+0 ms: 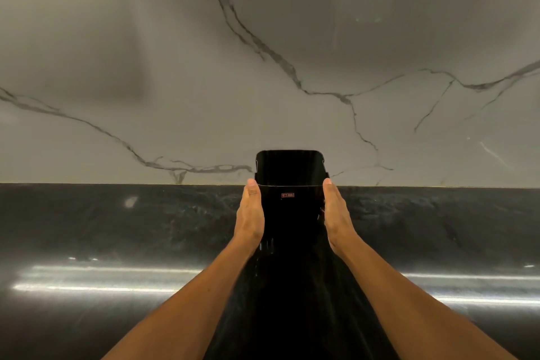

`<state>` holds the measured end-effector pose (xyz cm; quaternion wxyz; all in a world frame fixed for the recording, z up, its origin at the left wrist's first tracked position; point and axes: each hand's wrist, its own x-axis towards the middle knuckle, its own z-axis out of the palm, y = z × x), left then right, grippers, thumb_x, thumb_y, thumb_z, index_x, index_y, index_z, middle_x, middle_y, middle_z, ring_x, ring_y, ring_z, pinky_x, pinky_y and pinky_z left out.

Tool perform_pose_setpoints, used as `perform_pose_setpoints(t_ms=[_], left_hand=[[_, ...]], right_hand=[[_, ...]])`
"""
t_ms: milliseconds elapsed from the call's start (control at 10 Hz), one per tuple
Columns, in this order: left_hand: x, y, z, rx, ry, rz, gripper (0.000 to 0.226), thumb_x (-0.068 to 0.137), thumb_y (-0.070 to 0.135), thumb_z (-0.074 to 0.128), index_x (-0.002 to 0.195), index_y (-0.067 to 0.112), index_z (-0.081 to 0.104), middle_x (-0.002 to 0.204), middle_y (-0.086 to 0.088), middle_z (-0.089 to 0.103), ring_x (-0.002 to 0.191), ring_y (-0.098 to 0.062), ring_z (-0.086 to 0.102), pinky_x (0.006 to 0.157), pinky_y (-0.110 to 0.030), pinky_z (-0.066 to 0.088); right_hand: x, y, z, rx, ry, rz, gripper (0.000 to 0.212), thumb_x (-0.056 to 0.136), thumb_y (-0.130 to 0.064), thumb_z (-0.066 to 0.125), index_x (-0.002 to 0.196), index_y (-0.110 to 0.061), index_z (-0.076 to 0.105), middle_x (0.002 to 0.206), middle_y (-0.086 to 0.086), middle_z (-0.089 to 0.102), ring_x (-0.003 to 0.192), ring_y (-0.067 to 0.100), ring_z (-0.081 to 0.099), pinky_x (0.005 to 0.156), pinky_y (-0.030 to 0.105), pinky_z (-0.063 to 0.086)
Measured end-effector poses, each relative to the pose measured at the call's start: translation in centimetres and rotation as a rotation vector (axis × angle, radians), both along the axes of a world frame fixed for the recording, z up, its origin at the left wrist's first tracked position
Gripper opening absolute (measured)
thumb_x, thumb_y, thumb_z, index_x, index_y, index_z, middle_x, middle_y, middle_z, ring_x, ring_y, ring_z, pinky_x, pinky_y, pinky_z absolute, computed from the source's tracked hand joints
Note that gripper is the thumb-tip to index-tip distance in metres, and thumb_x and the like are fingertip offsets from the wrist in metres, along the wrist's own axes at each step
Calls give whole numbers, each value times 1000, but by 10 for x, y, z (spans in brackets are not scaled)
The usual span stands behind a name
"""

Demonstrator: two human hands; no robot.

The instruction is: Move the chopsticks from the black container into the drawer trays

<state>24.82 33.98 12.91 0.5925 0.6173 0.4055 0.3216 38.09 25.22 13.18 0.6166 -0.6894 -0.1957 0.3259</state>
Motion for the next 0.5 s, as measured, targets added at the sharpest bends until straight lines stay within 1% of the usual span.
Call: perform_pose_setpoints(t_ms=[100, 200, 300, 400, 500], left_hand=[[2, 3, -1, -8, 20, -3, 99, 71, 85, 11, 151, 28, 23, 156, -2, 30, 145, -24, 25, 119, -51, 19], [3, 5, -2, -15, 24, -16, 109, 62, 93, 12, 151, 30, 21, 157, -2, 29, 145, -24, 24, 119, -52, 19], [3, 7, -2, -6, 54, -54, 113, 60, 96, 11, 152, 30, 17, 159, 0, 23, 147, -21, 20, 120, -50, 17], [-2, 4, -4, 7, 61, -43, 101, 69, 88, 11, 153, 31, 8, 161, 4, 13, 148, -20, 12, 121, -49, 11], [-13, -5, -7, -38, 41, 13, 80, 84, 71, 13, 153, 30, 7, 161, 6, 12, 148, -17, 10, 120, -41, 8]], right_hand=[[-1, 4, 0, -20, -38, -6, 66, 89, -67, 23, 146, -34, 26, 154, -3, 29, 141, 23, 27, 115, 46, 22], [-3, 6, 0, -26, -71, -8, 69, 86, -71, 21, 146, -36, 24, 154, -3, 28, 141, 23, 26, 113, 46, 22], [-4, 5, 3, -51, -76, 3, 70, 85, -71, 20, 147, -38, 22, 155, -4, 26, 142, 24, 24, 112, 46, 22], [-3, -2, 6, -66, -100, 23, 80, 78, -75, 20, 148, -37, 14, 157, -3, 22, 142, 25, 23, 112, 47, 22], [0, -14, 10, -71, -138, -54, 76, 83, -71, 24, 149, -35, 13, 156, -2, 23, 142, 26, 24, 112, 48, 23]])
